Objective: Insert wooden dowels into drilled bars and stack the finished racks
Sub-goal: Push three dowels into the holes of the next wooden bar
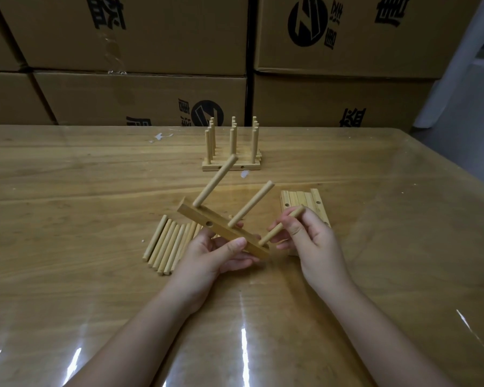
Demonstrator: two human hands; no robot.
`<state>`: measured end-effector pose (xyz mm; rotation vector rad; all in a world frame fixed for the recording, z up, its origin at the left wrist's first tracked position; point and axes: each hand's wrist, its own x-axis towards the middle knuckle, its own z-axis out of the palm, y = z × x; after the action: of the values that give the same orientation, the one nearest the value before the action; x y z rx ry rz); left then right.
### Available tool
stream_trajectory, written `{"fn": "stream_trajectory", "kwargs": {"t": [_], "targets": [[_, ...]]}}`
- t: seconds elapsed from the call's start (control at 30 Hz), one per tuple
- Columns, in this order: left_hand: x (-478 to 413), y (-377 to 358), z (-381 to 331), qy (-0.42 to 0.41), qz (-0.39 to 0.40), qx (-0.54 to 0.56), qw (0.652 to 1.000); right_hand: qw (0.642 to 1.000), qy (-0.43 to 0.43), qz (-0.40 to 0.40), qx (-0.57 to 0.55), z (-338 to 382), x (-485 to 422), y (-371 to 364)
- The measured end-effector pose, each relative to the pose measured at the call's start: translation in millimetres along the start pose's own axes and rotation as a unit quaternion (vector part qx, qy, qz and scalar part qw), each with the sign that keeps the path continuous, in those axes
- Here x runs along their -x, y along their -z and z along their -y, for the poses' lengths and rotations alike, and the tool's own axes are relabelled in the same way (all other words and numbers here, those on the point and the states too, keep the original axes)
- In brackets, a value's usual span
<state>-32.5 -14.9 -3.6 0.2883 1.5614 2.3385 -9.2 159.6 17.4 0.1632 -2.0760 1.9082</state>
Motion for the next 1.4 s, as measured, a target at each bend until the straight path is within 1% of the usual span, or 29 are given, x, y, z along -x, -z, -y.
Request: {"fn": "stream_trajectory", "kwargs": {"t": [0.23,0.33,0.5,0.63,0.83,0.97,1.3,1.4], "targets": [[1.2,0.9,-1.8,-0.001,0.006,0.018,1.0,0.999,0.011,0.018,0.03,-1.6,5.9,-5.6],[1.6,0.9,-2.4,0.003,0.011,0.026,1.0,0.999,0.023,0.009,0.03,-0.1,8.3,-6.0],[1.0,0.7,-2.8,0.006,0.015,0.036,0.999,0.999,0.007,0.028,0.026,2.9,7.9,-5.8],[1.0,1.8,-2.4,0.004,0.02,0.032,0.999,1.0,-0.01,0.022,-0.004,3.6,8.6,-7.0],[0.8,3.0,-0.4,0.003,0.027,0.031,0.999,0.999,-0.031,0.014,0.001,1.9,7.1,-6.5],[1.0,3.0,-0.1,-0.001,0.029,0.028,0.999,0.999,-0.031,0.007,0.004,0.7,6.8,-6.6],[1.1,3.1,-1.0,0.001,0.039,0.03,0.999,0.999,-0.028,-0.005,0.042,-2.1,9.2,-6.8],[1.3,2.9,-1.5,0.001,0.039,0.028,0.999,0.997,-0.025,-0.027,0.075,-3.7,9.8,-7.0]]}}
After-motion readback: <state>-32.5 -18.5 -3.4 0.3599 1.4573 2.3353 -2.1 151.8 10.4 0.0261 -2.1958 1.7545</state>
